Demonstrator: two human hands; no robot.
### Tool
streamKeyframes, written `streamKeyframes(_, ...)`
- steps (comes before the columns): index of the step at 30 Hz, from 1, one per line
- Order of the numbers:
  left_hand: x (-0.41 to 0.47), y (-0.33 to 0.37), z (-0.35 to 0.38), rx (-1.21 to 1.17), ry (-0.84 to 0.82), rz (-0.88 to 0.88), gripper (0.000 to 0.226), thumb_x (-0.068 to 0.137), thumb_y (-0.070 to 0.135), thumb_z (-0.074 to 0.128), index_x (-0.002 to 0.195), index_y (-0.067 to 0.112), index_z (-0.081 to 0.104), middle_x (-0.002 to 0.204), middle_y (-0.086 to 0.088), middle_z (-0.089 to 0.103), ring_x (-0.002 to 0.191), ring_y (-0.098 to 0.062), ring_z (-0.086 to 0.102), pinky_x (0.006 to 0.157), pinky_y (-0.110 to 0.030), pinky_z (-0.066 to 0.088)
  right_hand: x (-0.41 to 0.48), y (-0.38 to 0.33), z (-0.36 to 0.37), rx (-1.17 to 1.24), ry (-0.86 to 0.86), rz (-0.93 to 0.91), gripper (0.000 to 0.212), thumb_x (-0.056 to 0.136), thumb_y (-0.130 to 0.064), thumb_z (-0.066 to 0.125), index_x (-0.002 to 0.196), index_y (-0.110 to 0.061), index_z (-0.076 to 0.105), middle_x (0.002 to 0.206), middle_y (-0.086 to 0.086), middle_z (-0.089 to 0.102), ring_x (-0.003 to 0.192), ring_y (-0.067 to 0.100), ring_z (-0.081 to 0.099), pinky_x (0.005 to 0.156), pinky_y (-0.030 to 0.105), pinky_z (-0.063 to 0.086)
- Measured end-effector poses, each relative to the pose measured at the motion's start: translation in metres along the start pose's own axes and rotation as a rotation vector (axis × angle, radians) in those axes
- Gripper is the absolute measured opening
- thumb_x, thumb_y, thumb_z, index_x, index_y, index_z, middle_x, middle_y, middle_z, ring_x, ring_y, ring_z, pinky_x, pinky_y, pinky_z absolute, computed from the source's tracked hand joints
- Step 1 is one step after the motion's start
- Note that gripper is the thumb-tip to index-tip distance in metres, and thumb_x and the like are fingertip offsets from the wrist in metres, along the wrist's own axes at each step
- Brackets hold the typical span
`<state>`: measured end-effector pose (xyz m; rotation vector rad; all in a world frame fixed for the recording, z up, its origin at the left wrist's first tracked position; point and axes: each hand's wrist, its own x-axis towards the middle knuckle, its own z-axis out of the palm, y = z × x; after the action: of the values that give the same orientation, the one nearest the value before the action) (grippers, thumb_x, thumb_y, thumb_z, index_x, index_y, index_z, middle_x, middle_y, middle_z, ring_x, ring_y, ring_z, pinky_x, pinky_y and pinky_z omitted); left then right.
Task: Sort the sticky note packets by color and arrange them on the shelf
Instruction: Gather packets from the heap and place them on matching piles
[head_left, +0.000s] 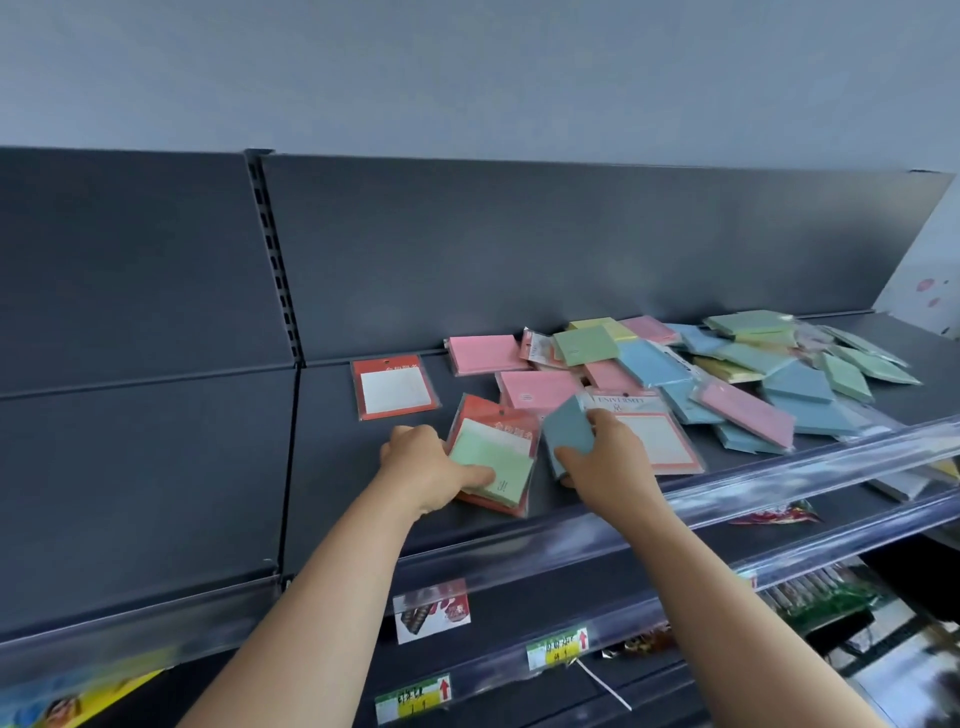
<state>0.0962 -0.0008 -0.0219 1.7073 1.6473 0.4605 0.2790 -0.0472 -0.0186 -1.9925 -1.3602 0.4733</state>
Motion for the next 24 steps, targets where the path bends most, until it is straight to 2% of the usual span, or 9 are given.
streamKeyframes(4,-0.005,-0.007,-0.006,-0.145,0.049,0.048,0.035,0.077,0.027,0.080,0.100,0.012,0.059,0.101,0.001,0.064,0.085,-0.011,0.060,0.067,-0.026,0.047,-0.003,0.000,-0.002,0.040,0.012,-0.003,0.053,0.088,-0.015,0.061,0.137,-0.010,0.040,0.127,0.010,0.055,0.109,0.028,0.055,0.081,0.037,0.050)
streamKeyframes(6,-0.006,-0.012,-0.010,-0.221,0.093,0.071,0.027,0.080,0.019,0.078,0.099,0.012,0.061,0.102,0.001,0.068,0.082,-0.008,0.062,0.064,-0.023,0.046,-0.004,0.000,-0.002,0.042,0.008,-0.009,0.053,0.088,-0.015,0.062,0.137,-0.011,0.041,0.127,0.010,0.055,0.110,0.027,0.054,0.078,0.032,0.047)
streamKeyframes(9,-0.008,-0.015,-0.012,-0.269,0.154,0.073,0.025,0.082,0.014,0.075,0.101,0.014,0.060,0.107,-0.001,0.068,0.089,-0.015,0.065,0.067,-0.025,0.049,-0.003,-0.002,0.001,0.067,0.009,-0.010,0.049,0.090,-0.015,0.058,0.136,-0.012,0.042,0.124,0.009,0.056,0.106,0.027,0.056,0.072,0.032,0.046)
streamKeyframes(13,-0.009,-0.015,-0.013,-0.291,0.193,0.064,0.036,0.083,0.008,0.071,0.116,0.012,0.056,0.111,0.001,0.063,0.098,-0.017,0.062,0.071,-0.026,0.053,-0.001,-0.004,0.006,0.136,0.033,0.012,0.029,0.092,-0.013,0.053,0.119,-0.010,0.046,0.115,0.011,0.059,0.098,0.028,0.058,0.069,0.036,0.051)
streamKeyframes(16,-0.006,-0.014,-0.017,-0.365,0.127,0.041,0.045,0.078,0.002,0.067,0.118,0.016,0.053,0.111,0.002,0.064,0.099,-0.017,0.063,0.084,-0.037,0.057,0.002,-0.006,0.010,0.155,0.021,0.020,0.026,0.094,-0.013,0.050,0.119,-0.010,0.044,0.116,0.012,0.059,0.095,0.026,0.057,0.056,0.028,0.044)
streamKeyframes(18,-0.004,-0.013,-0.018,-0.389,0.114,0.026,0.045,0.077,0.002,0.068,0.117,0.016,0.053,0.111,0.001,0.065,0.099,-0.017,0.064,0.086,-0.039,0.057,0.003,-0.007,0.012,0.167,0.002,0.017,0.027,0.095,-0.014,0.050,0.121,-0.010,0.044,0.117,0.010,0.058,0.094,0.024,0.057,0.052,0.024,0.042)
streamKeyframes(20,-0.003,-0.012,-0.017,-0.373,0.146,0.024,0.040,0.080,0.007,0.068,0.115,0.014,0.051,0.109,0.000,0.062,0.096,-0.017,0.062,0.076,-0.034,0.056,0.004,-0.007,0.013,0.168,-0.002,0.008,0.029,0.094,-0.015,0.051,0.122,-0.011,0.044,0.117,0.009,0.059,0.095,0.024,0.058,0.057,0.029,0.048)
streamKeyframes(22,-0.002,-0.010,-0.017,-0.302,0.210,0.040,0.034,0.083,0.011,0.066,0.114,0.011,0.050,0.107,-0.001,0.059,0.092,-0.018,0.058,0.060,-0.026,0.046,0.004,-0.007,0.013,0.172,0.004,-0.001,0.030,0.093,-0.015,0.050,0.122,-0.011,0.045,0.117,0.009,0.059,0.096,0.025,0.059,0.067,0.035,0.053)
streamKeyframes(24,-0.001,-0.009,-0.018,-0.252,0.253,0.059,0.033,0.086,0.013,0.063,0.116,0.010,0.050,0.109,-0.003,0.057,0.091,-0.020,0.057,0.055,-0.024,0.040,0.004,-0.009,0.012,0.174,-0.007,-0.011,0.031,0.093,-0.015,0.051,0.124,-0.013,0.046,0.118,0.008,0.060,0.097,0.024,0.060,0.065,0.033,0.054)
